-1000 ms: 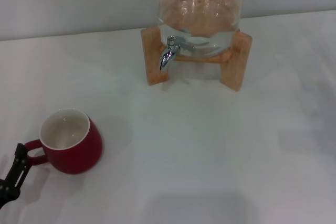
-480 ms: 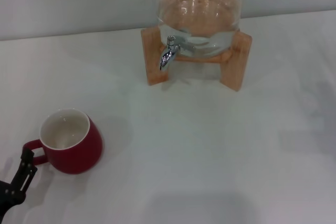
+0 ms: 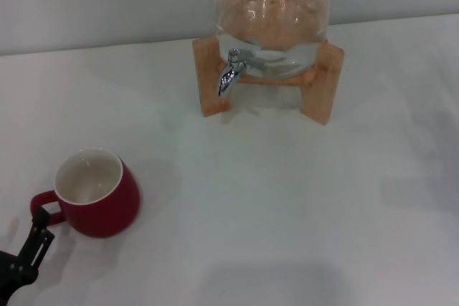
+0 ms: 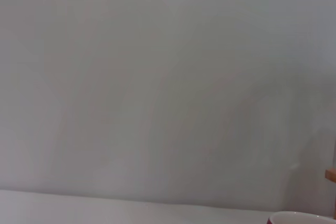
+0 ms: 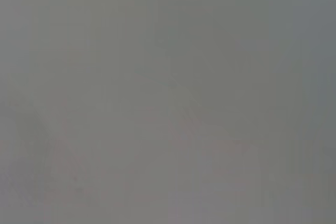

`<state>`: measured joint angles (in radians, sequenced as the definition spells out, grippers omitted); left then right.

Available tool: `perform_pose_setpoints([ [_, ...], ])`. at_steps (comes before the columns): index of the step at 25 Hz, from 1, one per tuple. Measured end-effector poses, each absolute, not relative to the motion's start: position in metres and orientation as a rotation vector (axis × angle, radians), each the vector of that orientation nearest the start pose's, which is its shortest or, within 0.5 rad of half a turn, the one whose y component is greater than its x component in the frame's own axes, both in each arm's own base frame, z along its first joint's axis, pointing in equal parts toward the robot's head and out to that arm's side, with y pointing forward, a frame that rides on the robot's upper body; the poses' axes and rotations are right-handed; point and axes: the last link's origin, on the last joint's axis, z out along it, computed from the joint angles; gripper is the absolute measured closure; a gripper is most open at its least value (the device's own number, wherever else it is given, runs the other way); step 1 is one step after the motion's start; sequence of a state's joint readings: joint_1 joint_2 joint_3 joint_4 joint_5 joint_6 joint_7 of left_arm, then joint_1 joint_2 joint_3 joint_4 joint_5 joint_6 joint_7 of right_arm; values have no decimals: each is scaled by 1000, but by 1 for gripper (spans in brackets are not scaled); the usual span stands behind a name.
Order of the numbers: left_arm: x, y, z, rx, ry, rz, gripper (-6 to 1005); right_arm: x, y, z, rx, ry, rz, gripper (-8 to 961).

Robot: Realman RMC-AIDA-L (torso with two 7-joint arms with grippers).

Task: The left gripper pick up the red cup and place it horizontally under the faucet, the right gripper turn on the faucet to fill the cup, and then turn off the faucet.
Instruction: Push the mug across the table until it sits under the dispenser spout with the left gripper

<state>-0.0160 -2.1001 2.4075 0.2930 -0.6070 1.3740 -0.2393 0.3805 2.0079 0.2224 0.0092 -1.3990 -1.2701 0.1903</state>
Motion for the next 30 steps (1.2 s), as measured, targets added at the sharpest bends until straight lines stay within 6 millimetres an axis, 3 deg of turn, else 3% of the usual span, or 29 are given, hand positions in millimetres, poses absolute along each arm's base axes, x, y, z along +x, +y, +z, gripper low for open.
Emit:
perform_pose_setpoints([
  [30, -350, 193, -56, -1688, -742, -808, 126, 401, 298, 71, -1276, 548, 567, 294],
])
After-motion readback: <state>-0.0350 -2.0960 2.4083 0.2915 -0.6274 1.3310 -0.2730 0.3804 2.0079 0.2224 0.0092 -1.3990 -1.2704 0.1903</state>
